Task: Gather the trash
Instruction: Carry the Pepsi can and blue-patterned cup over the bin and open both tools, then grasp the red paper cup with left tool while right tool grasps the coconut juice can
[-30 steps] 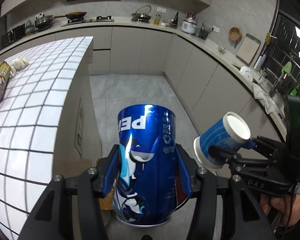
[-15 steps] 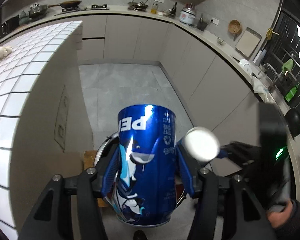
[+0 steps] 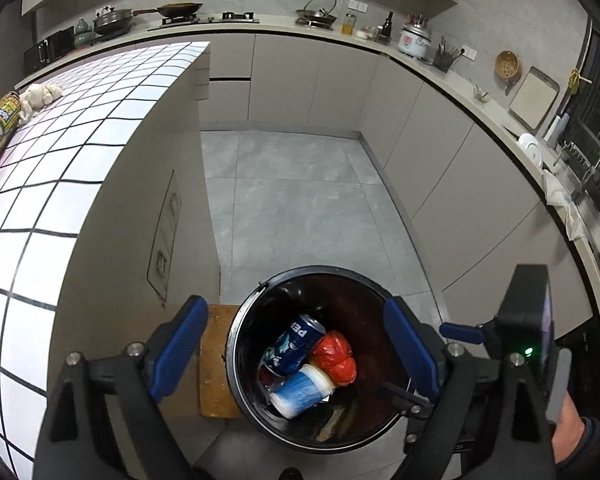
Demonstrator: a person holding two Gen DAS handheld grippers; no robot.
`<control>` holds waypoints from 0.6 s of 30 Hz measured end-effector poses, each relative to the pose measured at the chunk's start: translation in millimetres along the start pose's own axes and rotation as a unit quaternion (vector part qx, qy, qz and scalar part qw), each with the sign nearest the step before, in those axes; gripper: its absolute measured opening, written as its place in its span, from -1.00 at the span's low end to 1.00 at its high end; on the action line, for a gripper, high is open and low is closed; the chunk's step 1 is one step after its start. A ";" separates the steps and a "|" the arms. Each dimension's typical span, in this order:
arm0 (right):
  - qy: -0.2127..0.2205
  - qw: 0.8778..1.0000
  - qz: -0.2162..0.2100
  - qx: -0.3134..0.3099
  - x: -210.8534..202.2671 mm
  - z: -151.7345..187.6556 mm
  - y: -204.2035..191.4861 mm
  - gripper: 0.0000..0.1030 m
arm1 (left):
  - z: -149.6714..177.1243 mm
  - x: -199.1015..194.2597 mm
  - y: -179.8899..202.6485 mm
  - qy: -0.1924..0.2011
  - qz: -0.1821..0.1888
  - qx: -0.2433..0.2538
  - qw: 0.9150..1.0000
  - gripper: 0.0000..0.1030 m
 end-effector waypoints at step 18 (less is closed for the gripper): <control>0.063 0.998 0.013 -0.003 -74.4 -45.2 -28.9 1.00 | -34.0 -53.0 -25.6 0.050 -0.017 -0.011 0.999 0.76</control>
Point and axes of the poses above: each gripper's, at about its wrist camera, not at the fingertips, and x roughly the way its jaws point, y to its right, z to its underside, the point moved 5 cm from there along x, roughly the way its jaws point, and after that the axes turned 13 degrees about -z, right-handed, at the moved point
